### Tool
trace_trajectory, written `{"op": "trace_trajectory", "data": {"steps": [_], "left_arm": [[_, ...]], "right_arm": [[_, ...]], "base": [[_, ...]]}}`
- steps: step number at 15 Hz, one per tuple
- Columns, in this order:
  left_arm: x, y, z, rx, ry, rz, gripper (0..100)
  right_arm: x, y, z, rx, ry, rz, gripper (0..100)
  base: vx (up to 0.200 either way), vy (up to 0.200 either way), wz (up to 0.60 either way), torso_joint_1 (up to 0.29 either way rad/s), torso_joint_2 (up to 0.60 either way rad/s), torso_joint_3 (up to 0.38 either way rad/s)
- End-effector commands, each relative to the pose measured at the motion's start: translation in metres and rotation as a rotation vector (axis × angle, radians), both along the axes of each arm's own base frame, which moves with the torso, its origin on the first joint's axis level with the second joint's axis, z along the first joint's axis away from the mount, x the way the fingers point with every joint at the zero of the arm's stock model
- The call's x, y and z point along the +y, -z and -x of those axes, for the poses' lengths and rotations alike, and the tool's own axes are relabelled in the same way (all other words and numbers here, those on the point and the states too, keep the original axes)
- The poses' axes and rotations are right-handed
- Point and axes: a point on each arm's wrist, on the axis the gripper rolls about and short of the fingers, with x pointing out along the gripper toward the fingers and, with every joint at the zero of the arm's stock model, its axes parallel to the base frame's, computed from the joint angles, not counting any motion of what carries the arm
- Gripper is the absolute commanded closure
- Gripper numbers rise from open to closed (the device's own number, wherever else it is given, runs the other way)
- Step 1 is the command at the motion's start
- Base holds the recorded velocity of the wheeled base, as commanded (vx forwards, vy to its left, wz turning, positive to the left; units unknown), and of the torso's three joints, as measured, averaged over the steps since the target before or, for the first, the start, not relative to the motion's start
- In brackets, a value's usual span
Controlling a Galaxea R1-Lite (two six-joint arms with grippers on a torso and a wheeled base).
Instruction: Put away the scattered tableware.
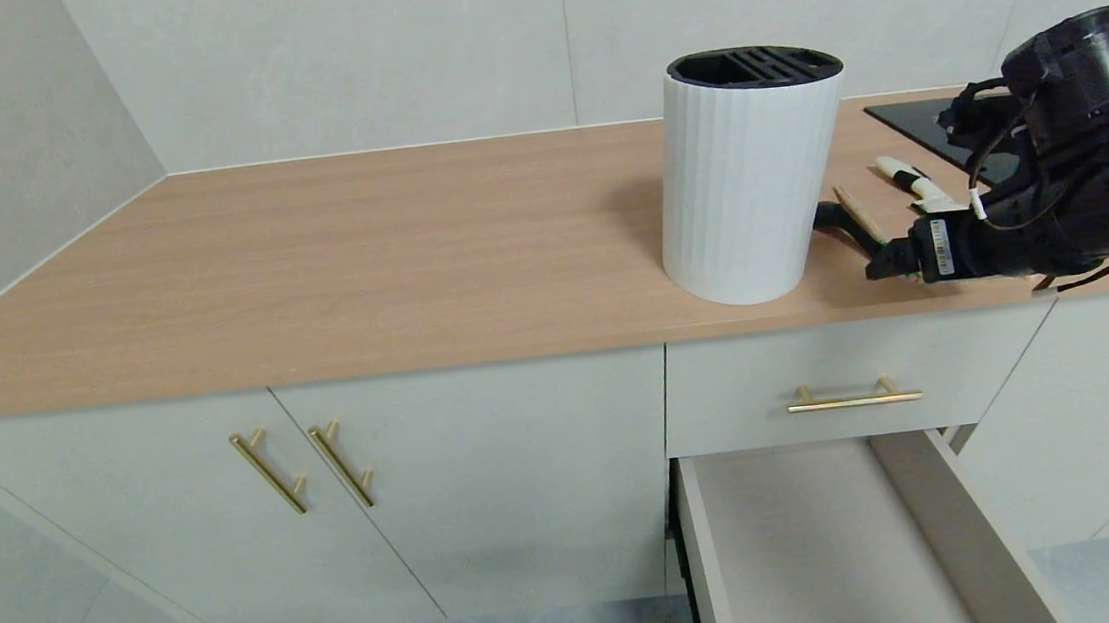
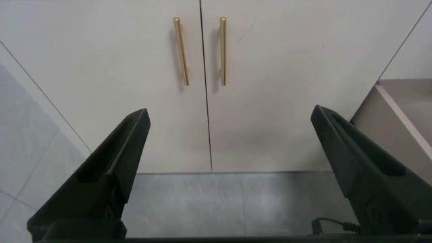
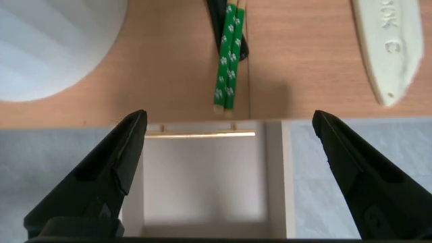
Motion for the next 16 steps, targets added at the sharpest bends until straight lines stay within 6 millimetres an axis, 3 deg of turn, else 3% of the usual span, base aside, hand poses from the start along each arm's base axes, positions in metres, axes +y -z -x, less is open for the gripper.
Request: {"op": "trace_trajectory", "data": {"steps": [1, 10, 11, 16], "left_arm": [[0.0, 0.0, 0.0, 0.0, -0.001, 0.0, 0], [0.0, 0.0, 0.0, 0.001, -0.001, 0.0, 0], [0.0, 0.0, 0.0, 0.001, -0.002, 0.0, 0], [0.0, 0.0, 0.0, 0.001, -0.001, 0.0, 0]], "right_arm": [[0.002, 0.009, -0.009, 0.017, 0.003, 0.006, 0], [0.005, 0.017, -0.018, 0.023, 0.004, 0.004, 0], [0.005, 0.018, -0.019, 0.026, 0.004, 0.004, 100], [0.004, 0.015, -0.017, 0.014, 0.014, -0.001, 100]], "base": [[0.0, 0.0, 0.0, 0.0, 0.0, 0.0], [0.0, 0.0, 0.0, 0.0, 0.0, 0.0], [0.0, 0.0, 0.0, 0.0, 0.0, 0.0], [0.0, 0.0, 0.0, 0.0, 0.0, 0.0]]}}
